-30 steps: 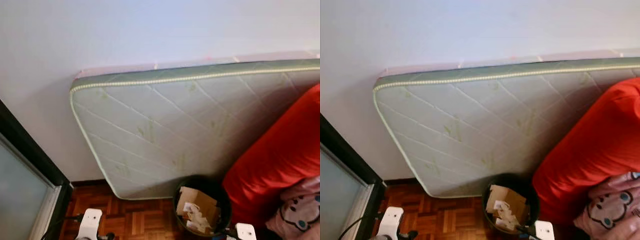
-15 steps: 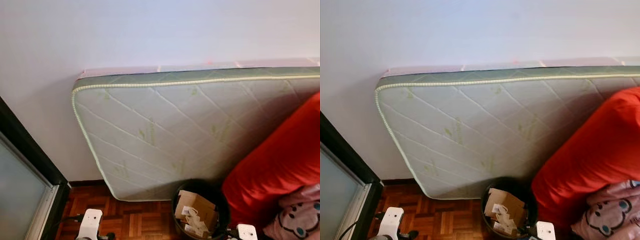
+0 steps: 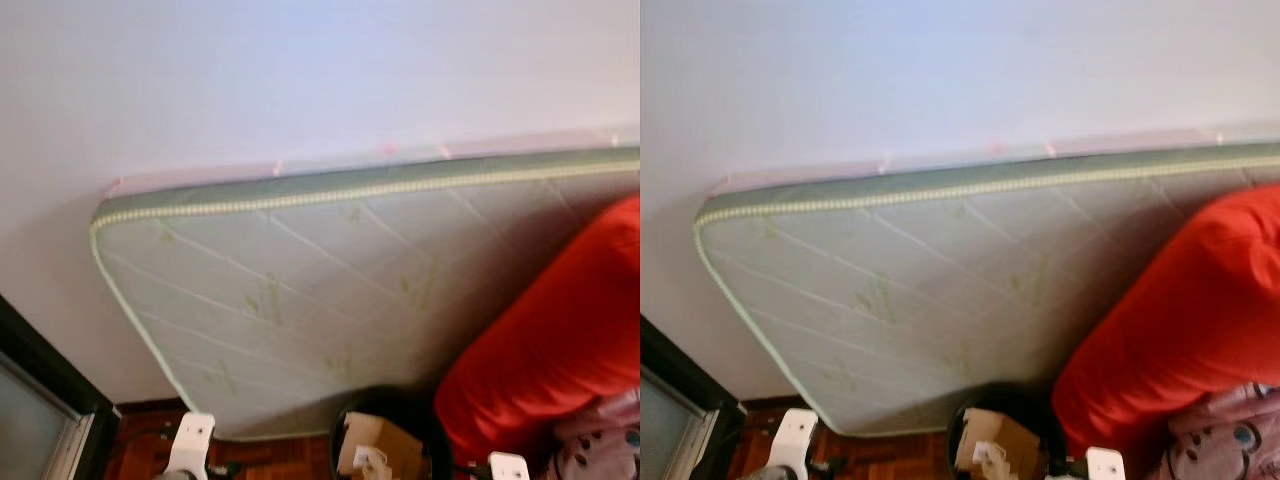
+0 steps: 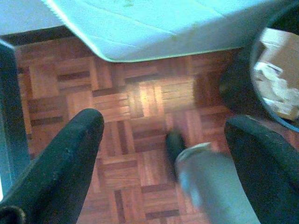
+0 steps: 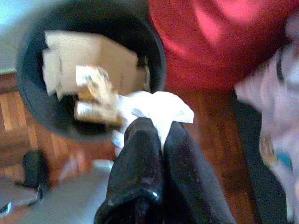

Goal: Clean up the room

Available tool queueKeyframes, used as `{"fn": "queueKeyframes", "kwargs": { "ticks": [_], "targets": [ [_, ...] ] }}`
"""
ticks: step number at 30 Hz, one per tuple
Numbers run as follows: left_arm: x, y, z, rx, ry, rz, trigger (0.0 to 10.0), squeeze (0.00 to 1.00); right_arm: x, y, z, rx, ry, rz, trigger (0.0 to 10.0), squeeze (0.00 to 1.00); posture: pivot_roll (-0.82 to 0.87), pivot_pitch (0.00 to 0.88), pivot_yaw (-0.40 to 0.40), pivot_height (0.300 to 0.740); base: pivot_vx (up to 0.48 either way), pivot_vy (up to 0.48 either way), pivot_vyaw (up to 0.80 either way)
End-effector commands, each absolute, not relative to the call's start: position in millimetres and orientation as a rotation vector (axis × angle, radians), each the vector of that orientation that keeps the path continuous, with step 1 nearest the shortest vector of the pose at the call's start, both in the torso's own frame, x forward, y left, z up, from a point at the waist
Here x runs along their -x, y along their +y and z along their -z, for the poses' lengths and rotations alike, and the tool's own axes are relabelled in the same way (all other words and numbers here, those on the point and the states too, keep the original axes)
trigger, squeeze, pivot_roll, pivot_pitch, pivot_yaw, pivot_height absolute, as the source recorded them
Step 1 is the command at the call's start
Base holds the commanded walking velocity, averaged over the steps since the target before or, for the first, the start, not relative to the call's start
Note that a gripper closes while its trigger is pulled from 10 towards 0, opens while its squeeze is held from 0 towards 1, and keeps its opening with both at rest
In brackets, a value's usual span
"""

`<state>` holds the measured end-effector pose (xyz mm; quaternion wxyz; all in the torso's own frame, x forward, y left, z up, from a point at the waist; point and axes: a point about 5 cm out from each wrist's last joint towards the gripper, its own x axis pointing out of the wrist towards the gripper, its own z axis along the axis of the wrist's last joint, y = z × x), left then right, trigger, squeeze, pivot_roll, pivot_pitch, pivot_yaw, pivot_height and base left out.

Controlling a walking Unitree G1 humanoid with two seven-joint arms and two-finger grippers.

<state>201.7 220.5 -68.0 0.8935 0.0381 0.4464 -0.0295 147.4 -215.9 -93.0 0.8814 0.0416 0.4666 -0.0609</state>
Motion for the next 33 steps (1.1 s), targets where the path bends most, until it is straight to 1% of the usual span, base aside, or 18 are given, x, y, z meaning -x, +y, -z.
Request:
{"fn": "queueKeyframes", "kwargs": {
  "ticks": [1,4,8,20,24,29,31,32,33],
  "targets": [
    [-196,231,69,-0.095,0.945,0.040,10.0,0.00,-151,-204,94,-0.100,0.963,0.091,10.0,0.00,0.00,0.000,0.005,0.740,0.319,0.000,0.00],
    [-196,231,69,-0.096,0.945,0.040,10.0,0.00,-152,-203,93,-0.088,0.955,0.072,10.0,0.00,-0.01,0.000,0.009,0.740,0.106,0.000,0.00],
    [-196,231,68,-0.093,0.939,0.049,10.0,0.00,-157,-202,90,-0.043,0.915,0.002,10.0,0.00,-0.01,0.000,0.016,0.740,0.000,0.000,0.00],
    [-200,232,65,-0.073,0.878,0.015,10.0,0.00,-168,-197,79,-0.135,0.738,-0.043,10.0,0.00,0.00,0.000,0.021,0.740,0.000,0.000,0.00],
    [-200,231,65,-0.070,0.879,0.018,10.0,0.00,-169,-197,78,-0.138,0.722,-0.056,10.0,0.00,-0.01,0.000,0.020,0.740,0.000,0.000,0.00],
    [-199,231,66,-0.068,0.879,0.017,10.0,0.00,-168,-199,77,-0.166,0.693,-0.023,10.0,0.00,-0.01,0.000,0.021,0.740,0.000,0.000,0.00],
    [-199,230,66,-0.068,0.880,0.019,10.0,0.00,-250,-159,36,-0.177,0.517,-0.043,10.0,0.00,0.00,0.000,0.017,0.740,0.000,0.000,0.00],
    [-199,230,66,-0.068,0.880,0.019,10.0,0.00,-250,-159,36,-0.177,0.517,-0.043,10.0,0.00,0.00,0.000,0.017,0.740,0.000,0.000,0.00],
    [-199,230,66,-0.066,0.879,0.018,10.0,0.00,-265,-153,26,-0.197,0.481,-0.046,10.0,0.00,0.00,0.000,0.017,0.740,0.000,0.000,0.00]
  ]
}}
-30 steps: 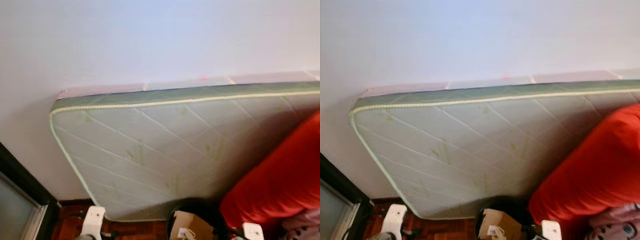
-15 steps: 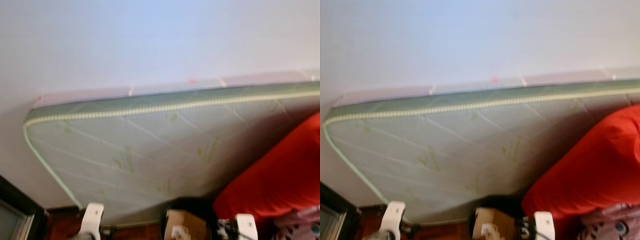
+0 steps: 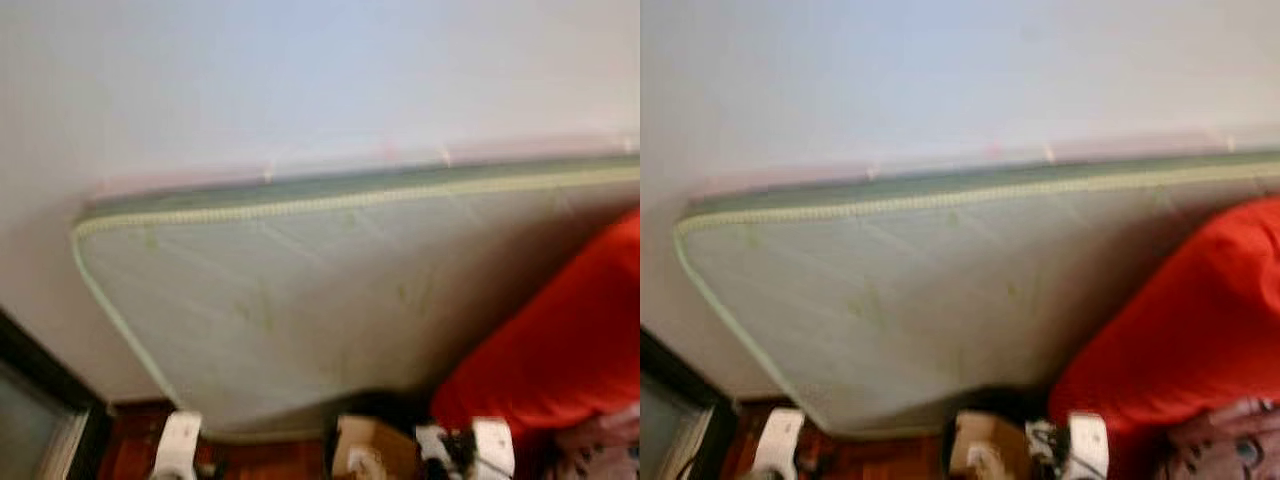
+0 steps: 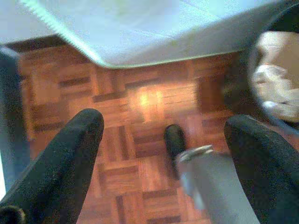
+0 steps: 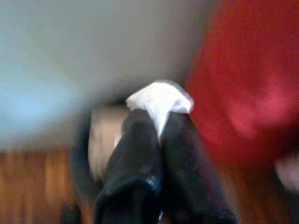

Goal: Clean up the room

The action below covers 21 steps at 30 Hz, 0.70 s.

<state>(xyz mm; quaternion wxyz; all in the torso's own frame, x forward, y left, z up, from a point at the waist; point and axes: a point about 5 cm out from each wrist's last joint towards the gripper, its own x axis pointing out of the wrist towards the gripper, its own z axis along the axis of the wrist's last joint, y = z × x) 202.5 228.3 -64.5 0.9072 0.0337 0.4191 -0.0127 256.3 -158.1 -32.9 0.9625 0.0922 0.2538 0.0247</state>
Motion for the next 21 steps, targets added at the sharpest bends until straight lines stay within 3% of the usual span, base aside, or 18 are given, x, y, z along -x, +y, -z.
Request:
{"fn": "queueKeyframes", "kwargs": {
  "ticks": [1,10,21],
  "targets": [
    [-199,230,66,-0.066,0.878,0.018,10.0,0.00,-271,-153,21,-0.197,0.463,-0.056,10.0,0.00,0.00,0.000,0.018,0.740,0.000,0.000,0.00],
    [-199,230,66,-0.070,0.875,0.025,10.0,0.00,-289,-151,5,-0.192,0.408,-0.071,10.0,0.00,0.00,0.000,0.015,0.740,0.000,0.000,0.00],
    [-199,230,66,-0.066,0.875,0.018,10.0,0.00,-271,-166,24,-0.116,0.529,0.016,10.0,0.00,0.01,0.000,0.010,0.740,0.000,0.000,0.00]
  ]
}}
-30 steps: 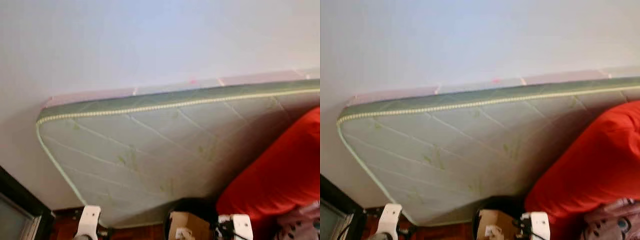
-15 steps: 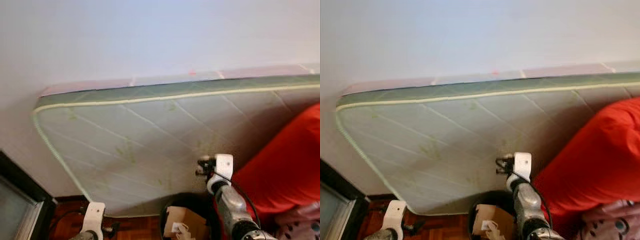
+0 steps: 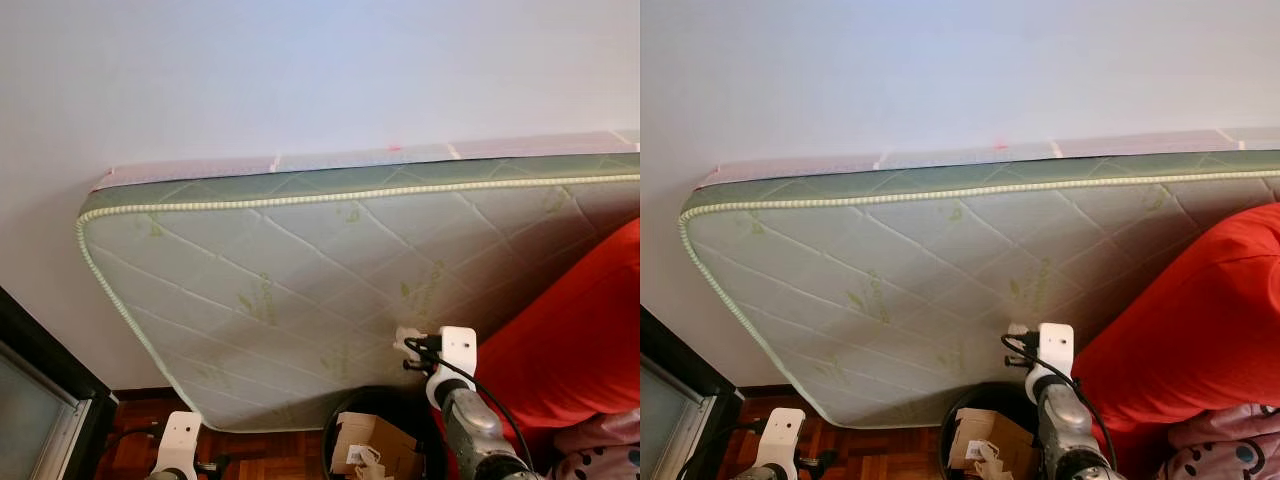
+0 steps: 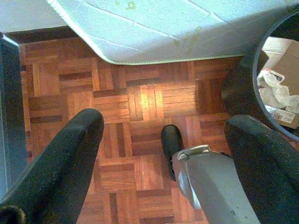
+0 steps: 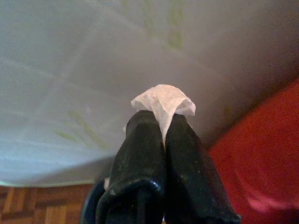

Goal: Clean up the room

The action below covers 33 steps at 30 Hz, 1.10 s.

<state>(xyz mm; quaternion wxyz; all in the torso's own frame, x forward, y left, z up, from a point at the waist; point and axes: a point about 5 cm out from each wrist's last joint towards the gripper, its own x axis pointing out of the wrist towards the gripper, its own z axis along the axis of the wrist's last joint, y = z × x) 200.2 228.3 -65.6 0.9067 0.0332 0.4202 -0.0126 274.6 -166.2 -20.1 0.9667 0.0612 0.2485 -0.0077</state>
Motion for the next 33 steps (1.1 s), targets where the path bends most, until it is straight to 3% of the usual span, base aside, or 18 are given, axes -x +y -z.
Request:
{"fn": "queueKeyframes", "kwargs": {
  "ticks": [1,33],
  "targets": [
    [-199.2,229.9,66.0,-0.066,0.875,0.017,10.0,0.00,-270.4,-166.4,24.4,-0.116,0.530,0.017,10.0,0.00,0.01,0.000,0.010,0.740,0.000,0.000,0.00],
    [-199.1,230.1,66.1,-0.061,0.876,0.008,10.0,0.00,-264.8,-171.9,29.5,-0.079,0.565,0.057,10.0,0.00,0.03,0.000,-0.004,0.740,0.000,0.000,0.00]
  ]
}}
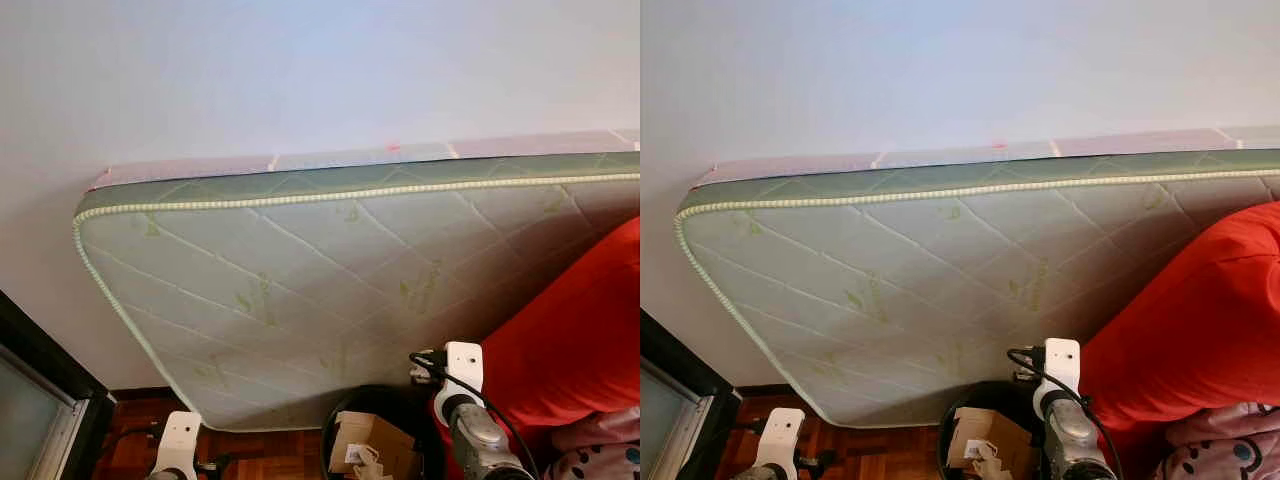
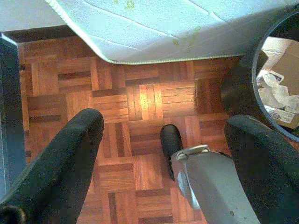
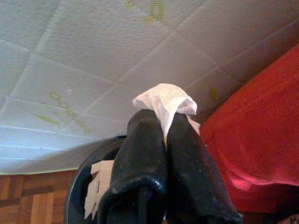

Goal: Clean up the room

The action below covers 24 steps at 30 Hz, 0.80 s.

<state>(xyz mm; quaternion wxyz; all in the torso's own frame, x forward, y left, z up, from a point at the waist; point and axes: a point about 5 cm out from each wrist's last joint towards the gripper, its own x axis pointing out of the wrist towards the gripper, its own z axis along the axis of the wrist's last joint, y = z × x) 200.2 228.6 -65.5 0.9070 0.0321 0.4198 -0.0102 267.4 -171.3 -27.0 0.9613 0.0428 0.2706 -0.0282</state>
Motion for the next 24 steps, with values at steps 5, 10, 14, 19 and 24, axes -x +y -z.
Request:
{"fn": "queueKeyframes", "kwargs": {
  "ticks": [5,10,14,19,24],
  "targets": [
    [-199.2,230.1,66.1,-0.062,0.877,0.009,10.0,0.00,-264.2,-172.6,29.9,-0.081,0.567,0.061,10.0,0.00,0.03,0.000,-0.002,0.740,0.000,0.000,0.00],
    [-199.2,230.0,66.1,-0.063,0.878,0.009,10.0,0.00,-263.5,-172.0,30.6,-0.086,0.570,0.058,10.0,0.00,0.03,0.000,-0.001,0.740,0.000,0.000,0.00],
    [-199.2,230.1,66.1,-0.064,0.878,0.010,10.0,0.00,-263.1,-170.5,31.1,-0.086,0.575,0.054,10.0,0.00,0.03,0.000,-0.001,0.740,0.000,0.000,0.00],
    [-199.1,230.0,66.2,-0.063,0.878,0.008,10.0,0.00,-262.7,-166.0,32.8,-0.098,0.600,0.035,10.0,0.00,0.03,0.000,-0.003,0.736,0.000,0.000,0.00],
    [-200.3,231.1,64.8,-0.064,0.849,-0.015,10.0,0.00,-262.8,-165.5,32.8,-0.095,0.601,0.035,10.0,0.00,0.03,0.000,-0.004,0.707,0.000,0.000,0.00]
  ]
}}
